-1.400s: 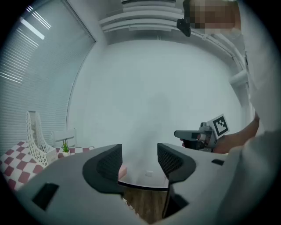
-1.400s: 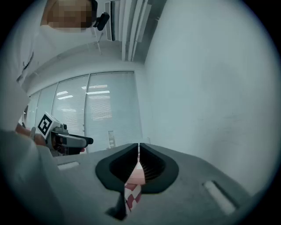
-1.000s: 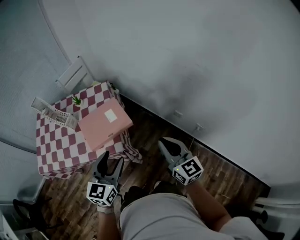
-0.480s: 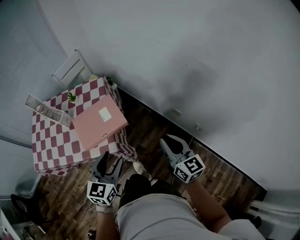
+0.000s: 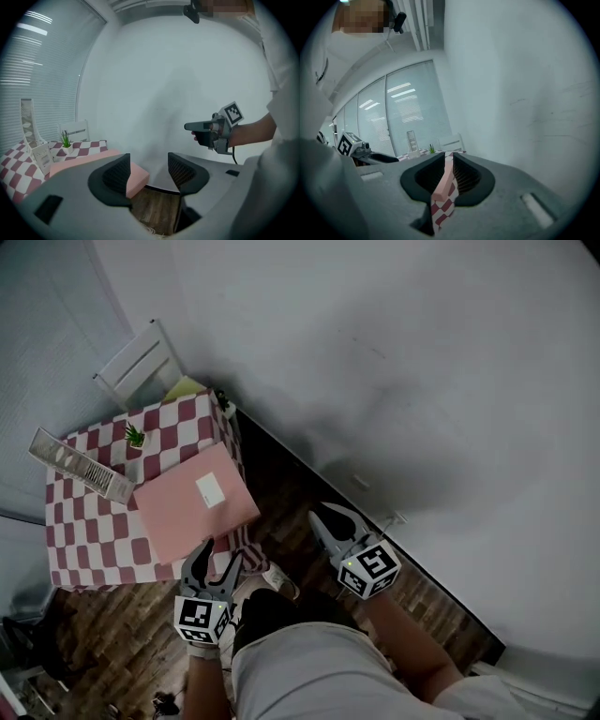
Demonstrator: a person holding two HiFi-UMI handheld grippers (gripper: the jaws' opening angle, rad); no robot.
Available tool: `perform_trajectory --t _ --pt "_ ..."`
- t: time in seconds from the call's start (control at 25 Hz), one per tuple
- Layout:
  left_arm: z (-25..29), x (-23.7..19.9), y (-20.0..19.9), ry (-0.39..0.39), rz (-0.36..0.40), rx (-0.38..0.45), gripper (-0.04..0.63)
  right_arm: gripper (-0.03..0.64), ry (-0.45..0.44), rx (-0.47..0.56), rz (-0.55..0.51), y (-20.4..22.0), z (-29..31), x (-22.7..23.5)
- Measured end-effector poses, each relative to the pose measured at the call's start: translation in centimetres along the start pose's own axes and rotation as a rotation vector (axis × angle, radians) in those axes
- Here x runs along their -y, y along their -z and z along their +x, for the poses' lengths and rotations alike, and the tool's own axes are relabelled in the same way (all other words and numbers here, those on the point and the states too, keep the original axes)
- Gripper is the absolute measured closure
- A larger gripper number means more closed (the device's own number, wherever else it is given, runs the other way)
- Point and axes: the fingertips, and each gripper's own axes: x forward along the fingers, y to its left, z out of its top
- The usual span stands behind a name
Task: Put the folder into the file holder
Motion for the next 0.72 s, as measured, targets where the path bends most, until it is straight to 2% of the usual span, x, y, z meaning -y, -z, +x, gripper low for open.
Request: perform_trajectory --t 0.12,0.4,0.72 --pt "1.8 -2.0 1.3 -0.022 0.020 -0.051 0.364 0.579 -0.012 -0.021 0.006 -0.4 3.2 1.1" --pt "5.0 -3.7 4.2 -0.087 0.175 -0.194 0.354 0.578 -0.041 -0.064 0.024 0.7 7.5 3.1" --pt "7.9 -4.8 8.0 -0.230 0.460 -0.382 0.331 0.580 -0.064 -0.089 0.081 3.8 8.9 5.6"
